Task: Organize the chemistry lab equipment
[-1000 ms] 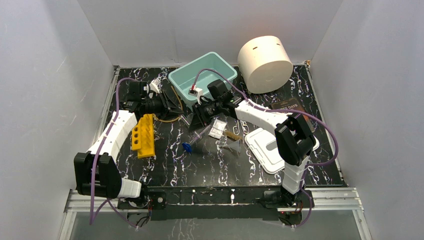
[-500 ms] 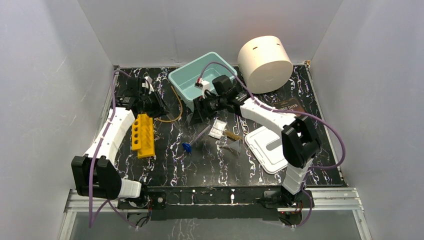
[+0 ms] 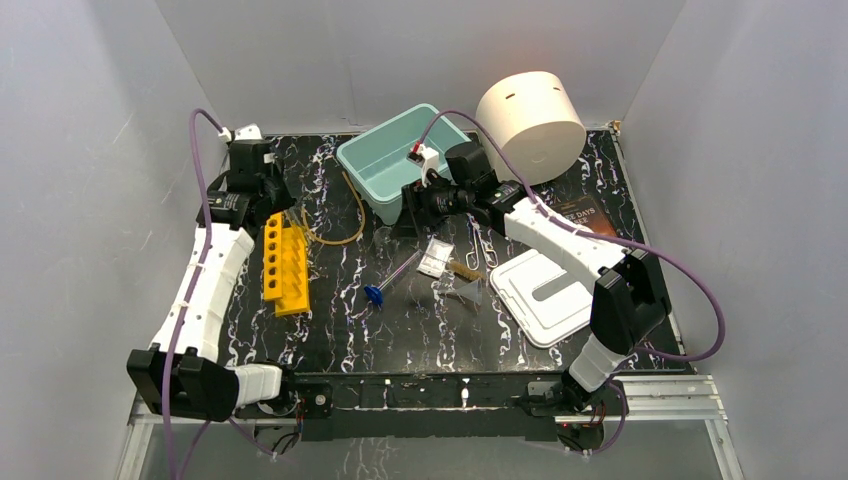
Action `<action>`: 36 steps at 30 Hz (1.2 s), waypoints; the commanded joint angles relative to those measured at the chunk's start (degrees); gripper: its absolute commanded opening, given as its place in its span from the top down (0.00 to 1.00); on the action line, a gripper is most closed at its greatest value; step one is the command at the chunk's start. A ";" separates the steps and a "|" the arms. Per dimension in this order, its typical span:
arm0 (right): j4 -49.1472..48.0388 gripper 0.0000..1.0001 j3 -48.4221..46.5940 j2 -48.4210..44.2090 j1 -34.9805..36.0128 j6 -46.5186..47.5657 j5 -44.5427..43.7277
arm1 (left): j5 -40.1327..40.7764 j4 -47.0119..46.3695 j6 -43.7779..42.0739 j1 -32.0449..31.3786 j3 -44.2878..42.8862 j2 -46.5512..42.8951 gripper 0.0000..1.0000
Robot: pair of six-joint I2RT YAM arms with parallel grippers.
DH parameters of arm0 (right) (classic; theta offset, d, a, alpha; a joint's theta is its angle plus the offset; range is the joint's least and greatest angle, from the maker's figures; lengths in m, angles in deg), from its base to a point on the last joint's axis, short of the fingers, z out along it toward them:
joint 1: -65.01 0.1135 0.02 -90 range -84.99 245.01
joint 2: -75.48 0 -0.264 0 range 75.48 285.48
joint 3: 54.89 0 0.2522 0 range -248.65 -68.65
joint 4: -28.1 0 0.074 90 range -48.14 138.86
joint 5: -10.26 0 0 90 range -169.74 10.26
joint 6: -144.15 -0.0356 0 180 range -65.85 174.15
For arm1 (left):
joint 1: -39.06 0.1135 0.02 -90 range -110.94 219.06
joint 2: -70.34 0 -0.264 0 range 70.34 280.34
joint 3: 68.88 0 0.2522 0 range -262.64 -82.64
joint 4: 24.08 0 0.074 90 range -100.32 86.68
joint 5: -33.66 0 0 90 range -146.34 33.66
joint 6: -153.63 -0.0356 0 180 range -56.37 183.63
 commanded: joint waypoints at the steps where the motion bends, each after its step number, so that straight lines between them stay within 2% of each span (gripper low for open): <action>1: -1.01 0.31 -0.42 -1.76 0.13 -0.15 0.51 | 8.23 -3.48 -4.16 1.31 -3.29 1.55 0.97; 11: 1.38 0.31 -2.09 -0.77 0.11 1.21 0.82 | 7.71 -10.53 -7.06 6.91 -5.57 6.96 0.97; 18: 2.14 0.32 -2.02 -0.53 0.09 1.43 0.33 | 7.14 -17.06 -9.78 10.61 0.37 5.54 0.97; 29: 2.55 0.32 -0.57 -0.71 0.04 1.07 -0.15 | 3.12 -23.07 -8.64 11.31 6.51 5.30 0.97; 36: 2.57 0.32 -0.13 -0.86 -0.04 0.73 -0.32 | 4.99 -26.60 -9.85 11.31 10.98 3.18 0.97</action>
